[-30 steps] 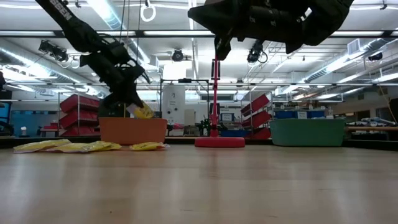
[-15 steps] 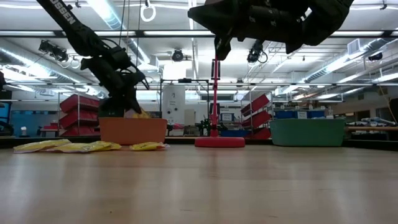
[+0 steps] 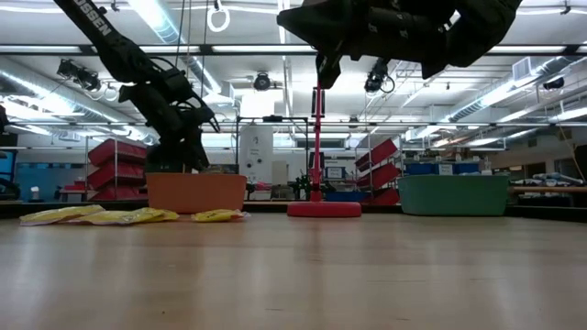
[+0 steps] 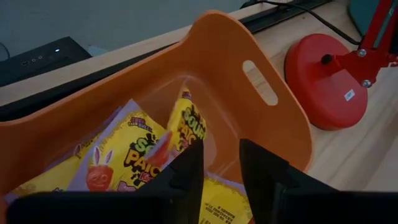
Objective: Sort candy
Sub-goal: Put the yellow candy into the orange bin
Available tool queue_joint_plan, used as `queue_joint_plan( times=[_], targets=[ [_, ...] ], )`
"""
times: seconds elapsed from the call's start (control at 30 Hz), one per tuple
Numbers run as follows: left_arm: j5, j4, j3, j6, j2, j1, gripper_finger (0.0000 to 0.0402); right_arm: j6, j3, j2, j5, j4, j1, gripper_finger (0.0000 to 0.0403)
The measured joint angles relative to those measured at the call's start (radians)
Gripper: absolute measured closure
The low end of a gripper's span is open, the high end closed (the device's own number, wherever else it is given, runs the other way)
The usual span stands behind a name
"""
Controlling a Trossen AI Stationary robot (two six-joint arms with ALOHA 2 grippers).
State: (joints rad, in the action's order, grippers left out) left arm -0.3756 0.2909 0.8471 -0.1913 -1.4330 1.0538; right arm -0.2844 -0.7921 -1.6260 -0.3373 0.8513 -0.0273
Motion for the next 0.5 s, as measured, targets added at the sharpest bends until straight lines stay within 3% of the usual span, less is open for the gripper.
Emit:
queue_joint_plan(
  times=[0.23, 0.5],
  targets=[
    [-0.005, 0.113, 0.106, 0.035, 0.041, 0.0, 0.0293, 0.0, 0.0, 0.0, 0.015, 0.0, 0.0, 0.0402],
    [-0.087, 0.235, 0.229, 0.085, 0.18, -0.058, 0.0293, 0.031, -0.01, -0.001, 0.221, -0.154, 0.0, 0.0403]
  ],
)
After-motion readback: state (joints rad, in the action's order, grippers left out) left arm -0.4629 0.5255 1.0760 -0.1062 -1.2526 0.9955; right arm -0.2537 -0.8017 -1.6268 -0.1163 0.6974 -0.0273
